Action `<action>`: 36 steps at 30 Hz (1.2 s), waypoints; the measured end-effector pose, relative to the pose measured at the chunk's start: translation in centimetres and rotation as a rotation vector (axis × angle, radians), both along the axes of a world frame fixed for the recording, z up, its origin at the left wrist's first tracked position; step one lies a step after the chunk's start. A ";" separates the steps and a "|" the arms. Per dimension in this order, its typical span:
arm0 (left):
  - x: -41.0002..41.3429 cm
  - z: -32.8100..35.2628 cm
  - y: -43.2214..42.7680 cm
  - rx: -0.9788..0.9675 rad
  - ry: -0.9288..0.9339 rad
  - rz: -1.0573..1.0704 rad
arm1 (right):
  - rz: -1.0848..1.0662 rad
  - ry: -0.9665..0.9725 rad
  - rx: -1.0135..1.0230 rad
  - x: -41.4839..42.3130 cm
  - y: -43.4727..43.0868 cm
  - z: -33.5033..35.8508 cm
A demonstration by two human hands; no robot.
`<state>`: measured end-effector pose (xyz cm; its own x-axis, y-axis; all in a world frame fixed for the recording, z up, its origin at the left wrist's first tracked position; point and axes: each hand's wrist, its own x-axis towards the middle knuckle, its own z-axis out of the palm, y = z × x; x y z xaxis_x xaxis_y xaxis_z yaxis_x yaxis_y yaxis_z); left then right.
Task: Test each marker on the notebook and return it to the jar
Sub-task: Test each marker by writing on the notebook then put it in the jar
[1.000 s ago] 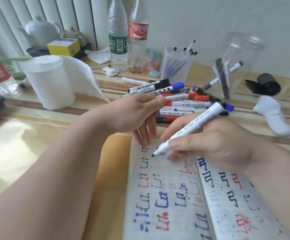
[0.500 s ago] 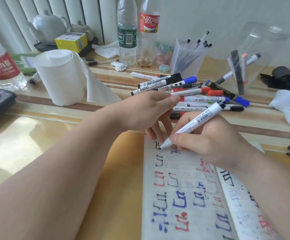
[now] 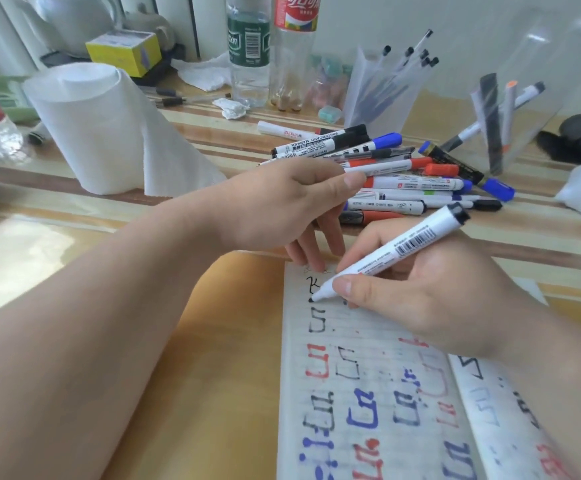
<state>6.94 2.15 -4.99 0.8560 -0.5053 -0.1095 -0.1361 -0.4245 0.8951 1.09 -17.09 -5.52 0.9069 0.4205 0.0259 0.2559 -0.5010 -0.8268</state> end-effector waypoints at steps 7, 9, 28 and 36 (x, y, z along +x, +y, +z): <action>-0.2 0.1 0.1 0.019 -0.001 -0.007 | -0.032 -0.019 -0.018 0.1 0.0 0.1; -0.2 0.1 0.1 0.024 -0.006 -0.007 | -0.031 -0.017 -0.026 0.1 -0.1 0.1; -0.3 0.1 0.0 0.046 -0.042 0.000 | -0.005 -0.015 0.041 0.5 -0.4 -0.1; -0.3 0.0 -0.1 0.054 -0.054 -0.008 | 0.025 -0.039 0.003 0.4 -0.2 -0.2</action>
<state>6.67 2.10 -4.94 0.8573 -0.5068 -0.0902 -0.1875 -0.4707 0.8621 1.46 -17.26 -5.73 0.8943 0.4431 0.0620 0.3001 -0.4913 -0.8177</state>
